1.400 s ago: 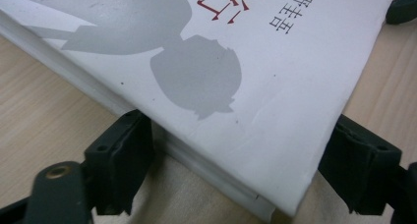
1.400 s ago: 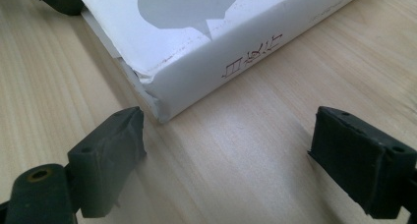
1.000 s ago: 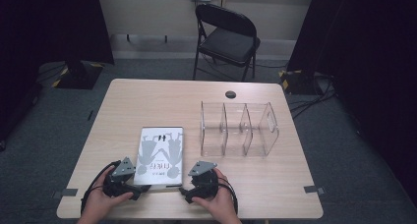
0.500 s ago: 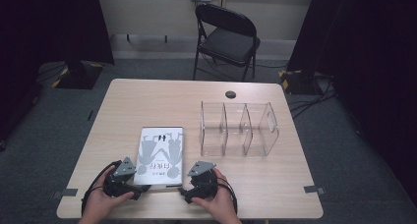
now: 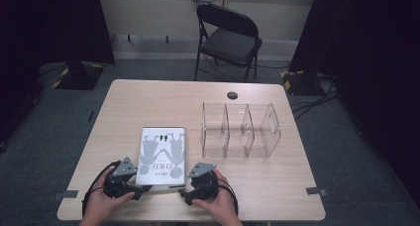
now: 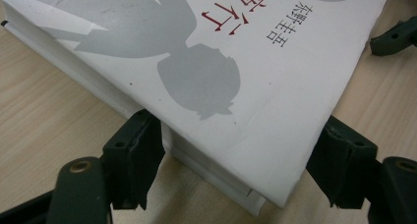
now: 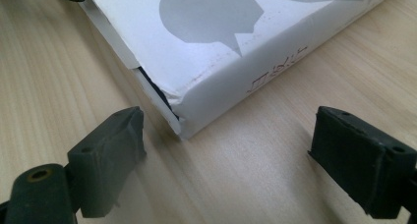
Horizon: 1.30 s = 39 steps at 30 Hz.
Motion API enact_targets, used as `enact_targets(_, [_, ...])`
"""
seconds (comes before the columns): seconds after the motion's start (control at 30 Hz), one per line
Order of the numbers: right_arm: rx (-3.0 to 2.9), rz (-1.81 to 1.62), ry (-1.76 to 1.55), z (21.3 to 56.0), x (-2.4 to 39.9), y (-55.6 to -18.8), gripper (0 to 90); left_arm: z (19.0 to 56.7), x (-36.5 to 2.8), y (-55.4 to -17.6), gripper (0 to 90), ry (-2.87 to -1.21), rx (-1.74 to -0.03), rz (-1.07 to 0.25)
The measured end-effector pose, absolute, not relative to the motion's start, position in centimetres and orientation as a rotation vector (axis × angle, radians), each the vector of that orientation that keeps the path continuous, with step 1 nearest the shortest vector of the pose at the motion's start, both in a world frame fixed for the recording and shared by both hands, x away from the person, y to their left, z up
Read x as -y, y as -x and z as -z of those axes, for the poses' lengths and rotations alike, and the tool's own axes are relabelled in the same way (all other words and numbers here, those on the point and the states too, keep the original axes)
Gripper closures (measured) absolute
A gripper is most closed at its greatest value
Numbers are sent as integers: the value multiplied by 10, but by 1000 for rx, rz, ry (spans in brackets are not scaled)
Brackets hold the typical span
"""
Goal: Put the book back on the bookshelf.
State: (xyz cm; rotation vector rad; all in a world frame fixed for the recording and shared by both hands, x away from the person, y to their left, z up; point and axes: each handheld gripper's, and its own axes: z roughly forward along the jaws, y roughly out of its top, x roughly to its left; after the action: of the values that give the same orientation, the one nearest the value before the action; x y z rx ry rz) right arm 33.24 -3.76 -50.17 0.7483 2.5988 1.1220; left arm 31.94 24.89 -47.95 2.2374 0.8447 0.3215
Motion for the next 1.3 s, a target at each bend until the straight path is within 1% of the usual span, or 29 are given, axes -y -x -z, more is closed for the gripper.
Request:
enact_targets(0.1, [-2603,-1128,-736,501,36,-332,143,477,-246,-322,270,-2232,-843,-321])
enact_targets(0.2, [-2603,-1155,-703,501,34,-331,218,474,-244,-323,275,-2222,-836,-325])
enact_targets(0.23, [-2603,-1163,-691,501,33,-331,226,473,-243,-324,277,-2225,-831,-327])
enact_targets(0.6, [-2587,-1154,-713,501,30,-329,226,466,-245,-327,284,-2210,-815,-335])
enact_targets(0.77, [-2581,-1149,-728,501,29,-328,217,465,-244,-327,283,-2188,-830,-312])
enact_targets(1.3, [-2578,-1134,-755,501,25,-327,183,460,-244,-329,284,-2189,-814,-313])
